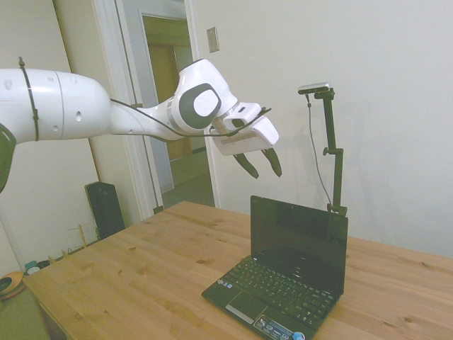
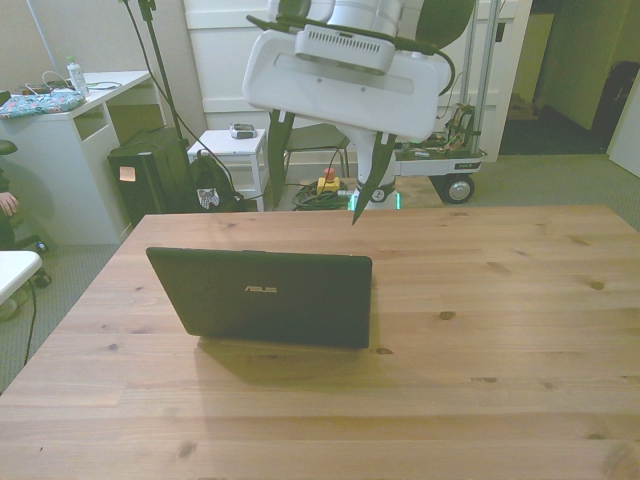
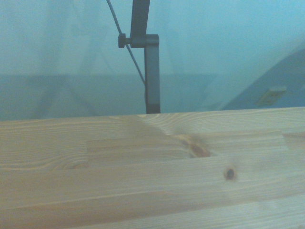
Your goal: Close the laptop
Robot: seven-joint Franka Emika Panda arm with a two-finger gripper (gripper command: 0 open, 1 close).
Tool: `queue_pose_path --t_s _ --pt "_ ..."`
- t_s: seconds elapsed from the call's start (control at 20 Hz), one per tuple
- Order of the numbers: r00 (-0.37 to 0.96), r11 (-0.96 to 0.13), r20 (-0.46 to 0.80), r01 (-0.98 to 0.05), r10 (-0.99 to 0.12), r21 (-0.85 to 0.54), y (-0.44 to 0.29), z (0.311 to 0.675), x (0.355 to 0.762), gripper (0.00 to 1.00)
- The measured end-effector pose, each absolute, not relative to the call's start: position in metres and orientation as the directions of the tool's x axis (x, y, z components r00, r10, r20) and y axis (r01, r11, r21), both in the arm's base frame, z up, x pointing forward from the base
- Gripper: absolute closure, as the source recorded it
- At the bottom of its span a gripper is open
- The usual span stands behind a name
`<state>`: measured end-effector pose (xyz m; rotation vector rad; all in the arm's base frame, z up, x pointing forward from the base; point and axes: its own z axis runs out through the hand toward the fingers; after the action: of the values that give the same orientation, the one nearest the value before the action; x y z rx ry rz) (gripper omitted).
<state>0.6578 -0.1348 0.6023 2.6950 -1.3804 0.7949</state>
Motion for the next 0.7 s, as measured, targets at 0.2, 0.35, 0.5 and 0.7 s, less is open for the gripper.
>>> queue_pose_path --t_s 0.2,0.35,0.5,0.7 --pt "0.485 -0.59 0.381 -0.771 -0.787 -0.24 -0.158 0.594 0.678 0.0" --pt "0.481 -0.567 0.336 -0.787 -0.81 -0.241 -0.177 0.578 0.688 0.0" --pt "0.479 -0.547 0.289 -0.803 -0.829 -0.237 -0.193 0.559 0.696 1.0" --pt "0.499 -0.547 0.24 -0.81 -0.833 -0.214 -0.2 0.549 0.698 1.0"
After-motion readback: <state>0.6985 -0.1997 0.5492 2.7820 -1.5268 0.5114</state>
